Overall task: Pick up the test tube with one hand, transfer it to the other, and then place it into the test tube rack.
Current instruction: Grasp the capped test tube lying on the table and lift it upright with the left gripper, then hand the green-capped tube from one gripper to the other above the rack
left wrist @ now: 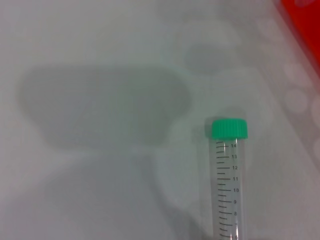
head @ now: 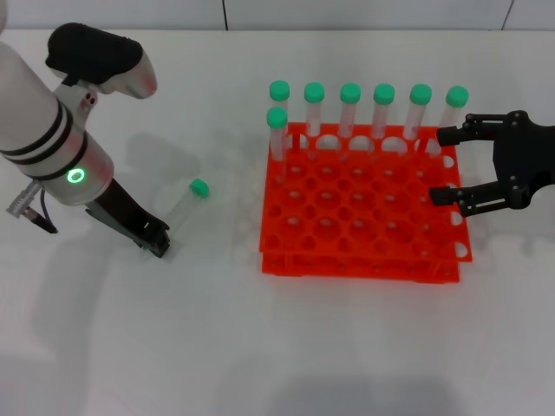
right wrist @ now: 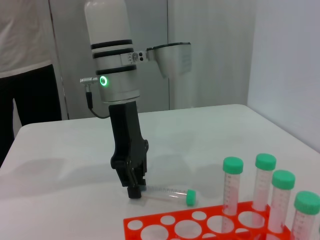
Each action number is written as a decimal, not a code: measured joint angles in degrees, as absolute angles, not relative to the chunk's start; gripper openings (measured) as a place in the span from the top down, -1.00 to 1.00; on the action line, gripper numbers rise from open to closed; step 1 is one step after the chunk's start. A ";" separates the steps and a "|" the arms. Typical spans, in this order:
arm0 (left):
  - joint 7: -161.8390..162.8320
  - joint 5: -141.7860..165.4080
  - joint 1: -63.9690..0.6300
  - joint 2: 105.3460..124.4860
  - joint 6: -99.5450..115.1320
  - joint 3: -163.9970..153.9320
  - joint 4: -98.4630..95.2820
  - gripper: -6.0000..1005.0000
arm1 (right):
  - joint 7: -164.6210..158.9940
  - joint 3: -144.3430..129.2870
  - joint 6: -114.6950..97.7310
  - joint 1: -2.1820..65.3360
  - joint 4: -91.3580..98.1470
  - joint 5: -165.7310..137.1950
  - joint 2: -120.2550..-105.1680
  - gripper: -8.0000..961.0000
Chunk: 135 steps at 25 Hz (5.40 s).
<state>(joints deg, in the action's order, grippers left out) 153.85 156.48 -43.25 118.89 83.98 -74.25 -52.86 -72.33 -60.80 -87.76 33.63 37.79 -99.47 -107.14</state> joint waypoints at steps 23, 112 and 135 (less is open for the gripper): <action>135.32 142.40 -36.38 119.03 76.82 -62.65 -72.93 0.60 | -72.33 -59.12 -87.49 33.00 38.46 -99.06 -107.47 -0.81; 78.90 106.96 -55.03 115.87 76.07 -57.29 -28.37 0.56 | -64.14 -42.93 -91.04 37.17 19.37 -76.91 -115.73 -0.81; 78.88 107.08 -54.84 116.64 76.11 -57.46 -28.86 0.55 | -63.58 -43.07 -90.75 37.14 18.46 -76.37 -115.57 -0.32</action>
<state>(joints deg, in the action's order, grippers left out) 78.88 107.08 -54.84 116.64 76.11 -57.46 -28.86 -63.58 -43.07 -90.75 37.14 18.46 -76.37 -115.57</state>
